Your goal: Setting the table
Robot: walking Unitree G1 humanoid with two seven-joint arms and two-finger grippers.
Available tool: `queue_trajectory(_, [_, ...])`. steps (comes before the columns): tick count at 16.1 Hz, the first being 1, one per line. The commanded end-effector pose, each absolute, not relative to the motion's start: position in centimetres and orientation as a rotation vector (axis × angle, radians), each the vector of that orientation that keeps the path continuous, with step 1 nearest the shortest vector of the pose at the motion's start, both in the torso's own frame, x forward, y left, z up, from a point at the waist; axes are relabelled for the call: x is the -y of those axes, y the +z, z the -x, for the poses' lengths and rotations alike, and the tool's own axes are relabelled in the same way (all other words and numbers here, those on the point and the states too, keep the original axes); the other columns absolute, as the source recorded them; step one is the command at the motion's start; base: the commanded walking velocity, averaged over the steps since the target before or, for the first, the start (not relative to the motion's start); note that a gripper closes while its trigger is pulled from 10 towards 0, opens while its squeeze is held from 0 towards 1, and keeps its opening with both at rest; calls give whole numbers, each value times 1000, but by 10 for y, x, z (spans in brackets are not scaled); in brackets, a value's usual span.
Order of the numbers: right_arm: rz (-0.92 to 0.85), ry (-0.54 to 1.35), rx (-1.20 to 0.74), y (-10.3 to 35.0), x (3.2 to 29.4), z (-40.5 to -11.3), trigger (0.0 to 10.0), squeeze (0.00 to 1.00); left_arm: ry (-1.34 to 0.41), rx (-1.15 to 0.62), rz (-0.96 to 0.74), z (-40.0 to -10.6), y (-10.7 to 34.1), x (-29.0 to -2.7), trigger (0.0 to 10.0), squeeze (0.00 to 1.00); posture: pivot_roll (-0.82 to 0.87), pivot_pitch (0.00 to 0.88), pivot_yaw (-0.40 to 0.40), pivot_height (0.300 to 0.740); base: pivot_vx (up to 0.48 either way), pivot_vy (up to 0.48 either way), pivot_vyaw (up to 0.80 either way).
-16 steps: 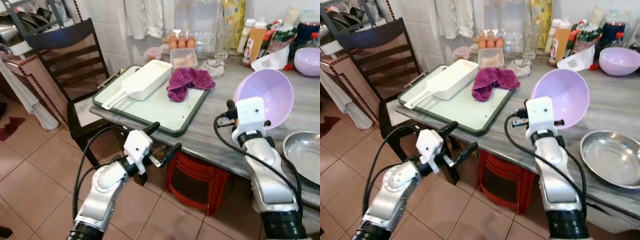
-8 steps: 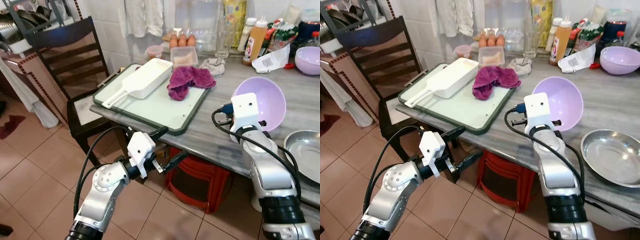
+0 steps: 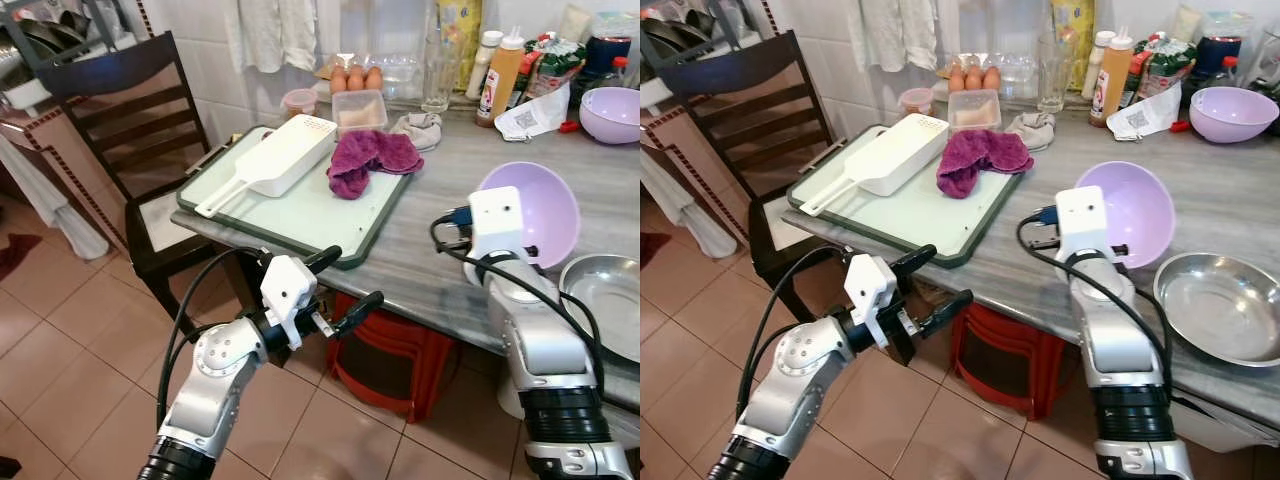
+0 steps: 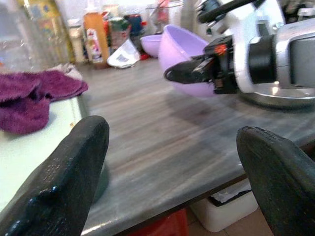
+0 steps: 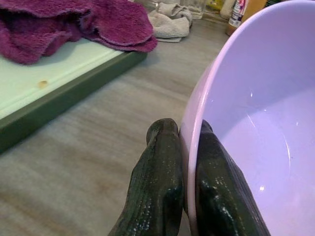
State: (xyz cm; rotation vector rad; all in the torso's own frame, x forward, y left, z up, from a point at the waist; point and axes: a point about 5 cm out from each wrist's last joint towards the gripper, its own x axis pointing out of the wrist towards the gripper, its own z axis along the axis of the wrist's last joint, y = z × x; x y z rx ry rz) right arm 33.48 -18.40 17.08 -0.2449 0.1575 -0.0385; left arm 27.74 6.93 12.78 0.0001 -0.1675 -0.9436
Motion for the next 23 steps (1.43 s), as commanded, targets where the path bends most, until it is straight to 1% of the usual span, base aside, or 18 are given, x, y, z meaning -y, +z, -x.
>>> queue_trajectory(1, [237,-30,-119,180,180,-338,10000,0,-884,150,-28,-282,127,-75,10000,0,-272,72,94,740,0,0,0])
queue_trajectory(3, [240,-41,-30,191,179,-337,10000,0,-727,142,-40,-295,128,-82,10000,0,-271,73,93,740,0,0,0])
queue_trajectory(5, [274,-69,111,209,179,-329,10000,0,-508,141,13,-307,133,-91,10000,0,-272,70,90,740,0,0,0])
queue_trajectory(8, [290,-123,175,212,187,-313,10000,0,-359,157,42,-312,137,-101,10000,0,-272,68,87,740,0,0,0])
queue_trajectory(11, [304,-156,187,207,196,-299,10000,0,-243,170,48,-315,142,-108,10000,0,-278,69,90,740,0,0,-788])
queue_trajectory(12, [293,-170,188,205,199,-295,10000,0,-224,166,43,-316,144,-108,10000,0,-282,71,95,740,0,0,-800])
queue_trajectory(17, [285,-171,207,208,195,-293,10000,0,-245,162,27,-317,145,-104,10000,0,-283,72,103,740,0,0,-800])
queue_trajectory(19, [286,-169,221,210,194,-292,10000,0,-290,151,59,-317,146,-102,10000,0,-281,74,101,740,0,0,-800])
queue_trajectory(23, [286,-173,234,213,194,-292,10000,0,-319,146,81,-316,147,-98,10000,0,-281,74,101,740,0,0,-464])
